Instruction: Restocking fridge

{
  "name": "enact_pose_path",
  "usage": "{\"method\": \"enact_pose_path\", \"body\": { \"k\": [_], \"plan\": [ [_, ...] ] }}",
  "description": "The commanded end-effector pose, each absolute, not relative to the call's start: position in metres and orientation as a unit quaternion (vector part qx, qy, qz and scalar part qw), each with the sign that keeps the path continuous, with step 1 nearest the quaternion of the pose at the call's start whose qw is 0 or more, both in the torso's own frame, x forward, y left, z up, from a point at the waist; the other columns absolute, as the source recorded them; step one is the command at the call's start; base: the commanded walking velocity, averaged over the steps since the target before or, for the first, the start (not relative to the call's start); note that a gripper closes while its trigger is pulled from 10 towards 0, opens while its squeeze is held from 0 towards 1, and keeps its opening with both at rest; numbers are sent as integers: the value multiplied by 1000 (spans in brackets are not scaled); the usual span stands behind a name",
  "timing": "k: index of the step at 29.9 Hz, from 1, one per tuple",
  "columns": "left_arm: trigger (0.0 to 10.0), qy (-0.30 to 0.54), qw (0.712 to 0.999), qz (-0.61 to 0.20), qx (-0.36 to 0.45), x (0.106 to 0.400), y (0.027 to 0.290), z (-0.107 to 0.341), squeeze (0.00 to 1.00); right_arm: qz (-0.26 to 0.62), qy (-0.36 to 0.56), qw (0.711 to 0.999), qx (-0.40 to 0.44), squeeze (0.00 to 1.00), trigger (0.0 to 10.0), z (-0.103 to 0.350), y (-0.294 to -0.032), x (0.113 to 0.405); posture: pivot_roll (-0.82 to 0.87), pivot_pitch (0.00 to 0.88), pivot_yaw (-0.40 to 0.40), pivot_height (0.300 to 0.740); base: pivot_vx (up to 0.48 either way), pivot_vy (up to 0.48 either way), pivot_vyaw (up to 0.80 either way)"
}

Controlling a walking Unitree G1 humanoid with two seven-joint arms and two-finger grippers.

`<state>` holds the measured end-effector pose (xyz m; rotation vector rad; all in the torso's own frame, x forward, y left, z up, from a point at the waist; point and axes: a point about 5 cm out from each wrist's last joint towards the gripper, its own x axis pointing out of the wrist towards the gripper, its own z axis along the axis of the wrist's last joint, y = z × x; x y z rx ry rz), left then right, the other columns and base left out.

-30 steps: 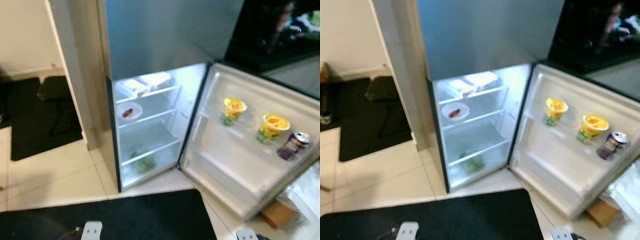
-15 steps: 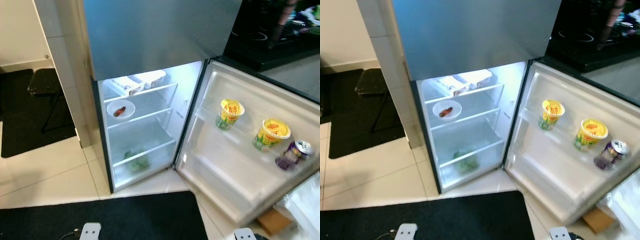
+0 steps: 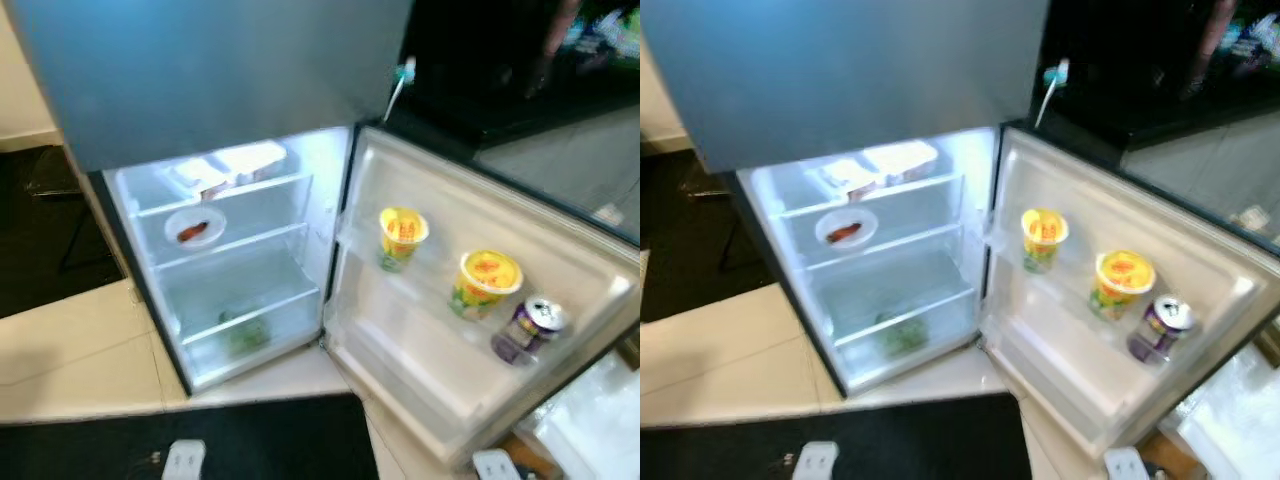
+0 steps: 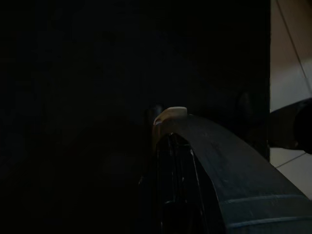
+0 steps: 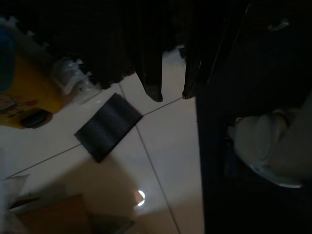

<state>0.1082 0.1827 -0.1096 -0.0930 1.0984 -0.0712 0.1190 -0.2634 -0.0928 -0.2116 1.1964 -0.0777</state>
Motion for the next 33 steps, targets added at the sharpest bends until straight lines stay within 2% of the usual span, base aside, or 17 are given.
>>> {"method": "enact_pose_path", "body": {
  "k": [1, 7, 14, 27, 33],
  "plan": [
    [10000, 546, 835, -40, -56, 94, 176, -114, 0, -39, 565, 819, -95, 0, 10000, -93, -263, 118, -50, 0, -51, 740, 0, 0, 0],
    [10000, 545, 835, -42, -59, 95, 175, -114, 0, -38, 565, 819, -95, 0, 10000, -93, -263, 118, -50, 0, -51, 740, 0, 0, 0],
    [10000, 545, 835, -48, -64, 95, 174, -114, 0, -37, 564, 819, -95, 0, 10000, -93, -263, 119, -50, 0, -52, 740, 0, -480, 0],
    [10000, 550, 832, -21, -74, 94, 173, -115, 0, -35, 562, 821, -95, 0, 10000, -93, -262, 122, -51, 0, -51, 740, 0, 0, 0],
    [10000, 554, 829, -25, -73, 92, 173, -116, 0, -34, 562, 821, -94, 0, 10000, -93, -261, 122, -51, 0, -51, 740, -333, 0, 0]
  ]
}}
